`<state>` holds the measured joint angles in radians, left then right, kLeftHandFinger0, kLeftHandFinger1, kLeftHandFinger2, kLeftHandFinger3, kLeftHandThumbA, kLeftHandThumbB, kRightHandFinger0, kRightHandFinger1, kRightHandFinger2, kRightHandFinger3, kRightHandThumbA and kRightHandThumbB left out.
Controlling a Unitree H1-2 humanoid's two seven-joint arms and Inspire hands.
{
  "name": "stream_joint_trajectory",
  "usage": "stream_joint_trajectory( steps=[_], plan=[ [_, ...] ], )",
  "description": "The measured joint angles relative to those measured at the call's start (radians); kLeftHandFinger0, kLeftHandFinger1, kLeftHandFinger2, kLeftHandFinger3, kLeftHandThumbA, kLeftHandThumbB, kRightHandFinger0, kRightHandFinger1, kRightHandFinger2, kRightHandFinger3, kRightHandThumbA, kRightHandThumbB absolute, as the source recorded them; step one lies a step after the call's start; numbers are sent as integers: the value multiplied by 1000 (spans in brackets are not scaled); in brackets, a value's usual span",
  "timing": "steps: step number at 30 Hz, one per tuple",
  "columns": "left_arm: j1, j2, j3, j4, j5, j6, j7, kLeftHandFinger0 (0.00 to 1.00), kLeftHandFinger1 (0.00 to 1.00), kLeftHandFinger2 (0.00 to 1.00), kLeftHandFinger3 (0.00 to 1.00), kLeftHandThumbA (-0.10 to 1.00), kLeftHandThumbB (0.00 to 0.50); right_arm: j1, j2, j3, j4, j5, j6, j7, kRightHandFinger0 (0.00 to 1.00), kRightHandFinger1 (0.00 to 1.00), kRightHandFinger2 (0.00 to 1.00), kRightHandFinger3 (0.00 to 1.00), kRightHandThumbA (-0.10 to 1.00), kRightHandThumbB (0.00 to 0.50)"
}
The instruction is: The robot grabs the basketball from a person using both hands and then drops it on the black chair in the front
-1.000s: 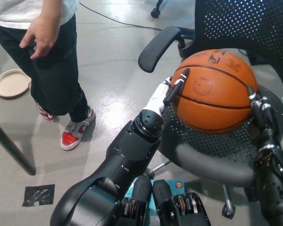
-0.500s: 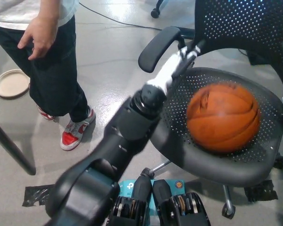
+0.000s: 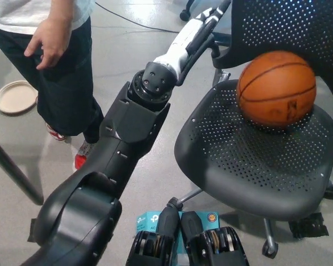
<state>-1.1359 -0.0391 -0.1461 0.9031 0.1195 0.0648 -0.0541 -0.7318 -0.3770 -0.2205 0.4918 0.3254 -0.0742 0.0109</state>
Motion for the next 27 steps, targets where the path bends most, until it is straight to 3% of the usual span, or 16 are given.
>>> stream_joint_trajectory(
  steps=[7, 8, 11, 13, 14, 17, 24, 25, 27],
  plan=[
    [102, 5, -16, -170, 1, 15, -45, 1000, 1000, 1000, 1000, 1000, 356, 107, 15, 28, -225, -17, 49, 0, 1000, 1000, 1000, 1000, 1000, 295],
    [129, 7, -19, -212, 2, 18, -47, 1000, 1000, 1000, 1000, 1000, 321, 127, 17, 33, -249, -19, 53, 0, 1000, 1000, 1000, 1000, 1000, 282],
    [236, 17, -35, -349, 5, 21, -55, 1000, 1000, 1000, 1000, 1000, 318, 197, 29, 48, -336, -22, 63, 0, 1000, 1000, 1000, 1000, 1000, 281],
    [306, 29, -46, -433, 7, 23, -62, 1000, 1000, 1000, 1000, 1000, 292, 248, 36, 60, -390, -24, 70, 0, 1000, 1000, 1000, 1000, 1000, 323],
    [341, 36, -48, -474, 7, 23, -64, 1000, 1000, 1000, 1000, 1000, 236, 268, 40, 66, -414, -25, 74, 0, 1000, 1000, 1000, 1000, 1000, 283],
    [471, 62, -51, -604, 6, 23, -66, 1000, 1000, 1000, 1000, 1000, 215, 360, 60, 91, -488, -29, 81, 0, 1000, 1000, 1000, 1000, 1000, 300],
    [806, 160, -38, -878, 0, 16, -78, 1000, 1000, 1000, 1000, 1000, 233, 582, 112, 173, -612, -60, 82, 2, 1000, 1000, 1000, 1000, 1000, 298],
    [855, 177, -33, -921, -3, 15, -80, 1000, 1000, 1000, 1000, 1000, 233, 615, 120, 189, -632, -68, 82, 3, 1000, 1000, 1000, 1000, 1000, 247],
    [975, 208, 6, -1012, -21, -8, -81, 1000, 1000, 1000, 1000, 1000, 266, 680, 141, 232, -651, -96, 58, 9, 1000, 1000, 1000, 1000, 1000, 236]
  ],
)
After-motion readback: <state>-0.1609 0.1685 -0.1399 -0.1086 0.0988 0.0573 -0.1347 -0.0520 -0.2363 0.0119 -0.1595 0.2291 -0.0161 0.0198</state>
